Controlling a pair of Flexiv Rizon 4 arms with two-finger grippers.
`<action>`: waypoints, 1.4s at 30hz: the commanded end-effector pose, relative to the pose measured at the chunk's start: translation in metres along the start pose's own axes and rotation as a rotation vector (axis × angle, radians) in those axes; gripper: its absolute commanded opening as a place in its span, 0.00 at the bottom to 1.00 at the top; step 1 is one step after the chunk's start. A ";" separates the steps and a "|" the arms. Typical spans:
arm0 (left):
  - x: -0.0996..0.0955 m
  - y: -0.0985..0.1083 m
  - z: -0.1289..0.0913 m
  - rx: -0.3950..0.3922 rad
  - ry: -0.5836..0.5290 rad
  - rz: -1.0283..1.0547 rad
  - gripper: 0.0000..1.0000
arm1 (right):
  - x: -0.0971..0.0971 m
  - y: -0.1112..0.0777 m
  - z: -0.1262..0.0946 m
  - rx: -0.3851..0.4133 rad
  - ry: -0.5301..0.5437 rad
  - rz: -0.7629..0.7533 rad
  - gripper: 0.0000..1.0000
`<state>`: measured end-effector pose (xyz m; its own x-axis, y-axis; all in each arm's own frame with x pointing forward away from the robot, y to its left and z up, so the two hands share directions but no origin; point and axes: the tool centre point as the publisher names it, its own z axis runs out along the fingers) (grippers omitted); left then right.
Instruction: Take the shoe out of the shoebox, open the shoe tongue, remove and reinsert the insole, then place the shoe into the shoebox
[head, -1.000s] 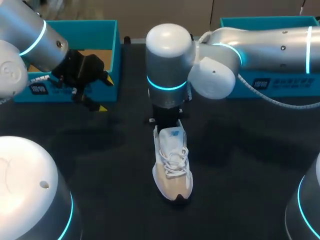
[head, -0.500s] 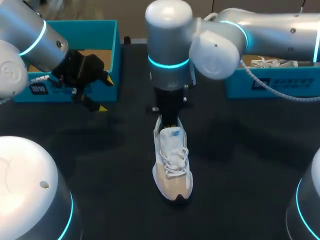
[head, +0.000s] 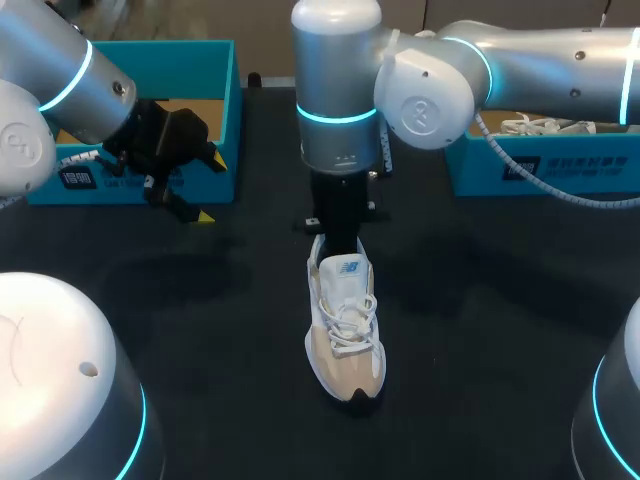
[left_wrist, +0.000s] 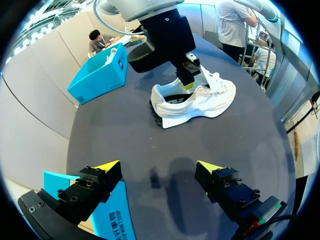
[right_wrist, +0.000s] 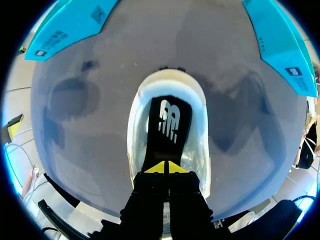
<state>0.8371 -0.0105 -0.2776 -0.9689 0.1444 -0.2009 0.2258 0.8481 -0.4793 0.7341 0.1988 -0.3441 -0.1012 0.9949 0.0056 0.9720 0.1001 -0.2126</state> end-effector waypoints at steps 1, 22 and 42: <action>0.001 0.000 0.000 -0.002 -0.001 0.001 1.00 | 0.002 -0.003 0.005 0.000 0.001 0.008 0.11; 0.001 0.000 0.000 -0.002 -0.001 0.001 1.00 | 0.003 0.002 0.010 0.007 0.007 0.005 1.00; 0.001 0.000 0.000 -0.002 -0.001 0.001 1.00 | -0.001 -0.014 -0.017 0.002 -0.042 0.041 1.00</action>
<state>0.8371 -0.0105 -0.2776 -0.9689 0.1444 -0.2010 0.2258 0.8481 -0.4793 0.7290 0.1976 -0.3325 -0.0711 0.9968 -0.0365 0.9721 0.0611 -0.2266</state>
